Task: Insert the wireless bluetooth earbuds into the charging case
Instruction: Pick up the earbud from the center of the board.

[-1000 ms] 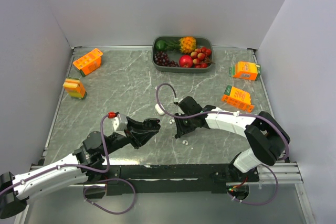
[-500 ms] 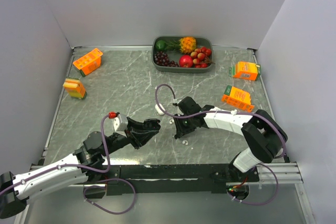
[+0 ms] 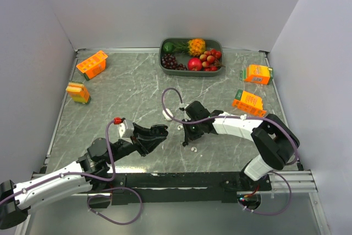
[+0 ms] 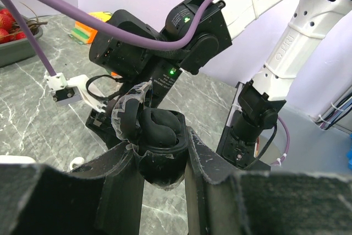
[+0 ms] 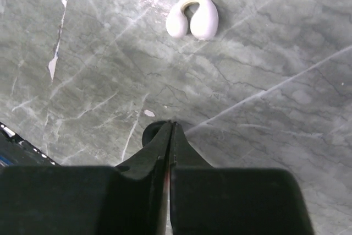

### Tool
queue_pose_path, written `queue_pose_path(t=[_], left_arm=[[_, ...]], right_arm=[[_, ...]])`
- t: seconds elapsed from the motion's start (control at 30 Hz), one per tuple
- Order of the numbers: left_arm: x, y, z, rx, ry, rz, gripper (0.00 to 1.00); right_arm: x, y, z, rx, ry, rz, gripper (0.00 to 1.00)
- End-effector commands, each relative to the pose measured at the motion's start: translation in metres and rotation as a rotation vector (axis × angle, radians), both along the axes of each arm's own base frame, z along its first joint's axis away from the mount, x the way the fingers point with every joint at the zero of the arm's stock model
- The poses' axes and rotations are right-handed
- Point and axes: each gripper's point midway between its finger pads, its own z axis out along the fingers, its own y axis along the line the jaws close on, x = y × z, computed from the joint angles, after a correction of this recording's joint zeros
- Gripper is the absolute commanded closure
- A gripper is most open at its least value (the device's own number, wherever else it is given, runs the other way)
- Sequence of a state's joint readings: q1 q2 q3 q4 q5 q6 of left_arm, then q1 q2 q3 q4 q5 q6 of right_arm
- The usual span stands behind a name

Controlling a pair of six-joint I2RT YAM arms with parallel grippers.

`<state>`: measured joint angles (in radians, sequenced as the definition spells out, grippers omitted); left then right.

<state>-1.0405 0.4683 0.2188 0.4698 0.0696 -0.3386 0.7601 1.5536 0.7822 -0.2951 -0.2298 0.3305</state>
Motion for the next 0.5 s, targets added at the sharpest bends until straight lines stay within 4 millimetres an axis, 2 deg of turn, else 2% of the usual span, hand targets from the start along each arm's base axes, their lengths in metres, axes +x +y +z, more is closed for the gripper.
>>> queue_pose_path(t=[0.0, 0.13, 0.23, 0.33, 0.47], left_arm=[[-0.002, 0.002, 0.015, -0.054, -0.016, -0.001, 0.99], [-0.001, 0.003, 0.015, -0.057, -0.014, 0.003, 0.99], [-0.002, 0.003, 0.016, -0.059, -0.017, 0.001, 0.99], [-0.002, 0.002, 0.017, -0.059, -0.018, -0.001, 0.99], [-0.002, 0.001, 0.017, -0.062, -0.015, -0.005, 0.99]], right_arm=[[-0.014, -0.005, -0.008, -0.038, 0.047, 0.018, 1.00], [-0.006, -0.003, 0.012, -0.005, -0.015, -0.011, 1.00], [0.002, -0.002, 0.035, 0.027, -0.076, -0.025, 1.00], [0.004, 0.000, 0.046, 0.038, -0.095, -0.022, 1.00], [0.006, -0.002, 0.050, 0.046, -0.111, -0.037, 1.00]])
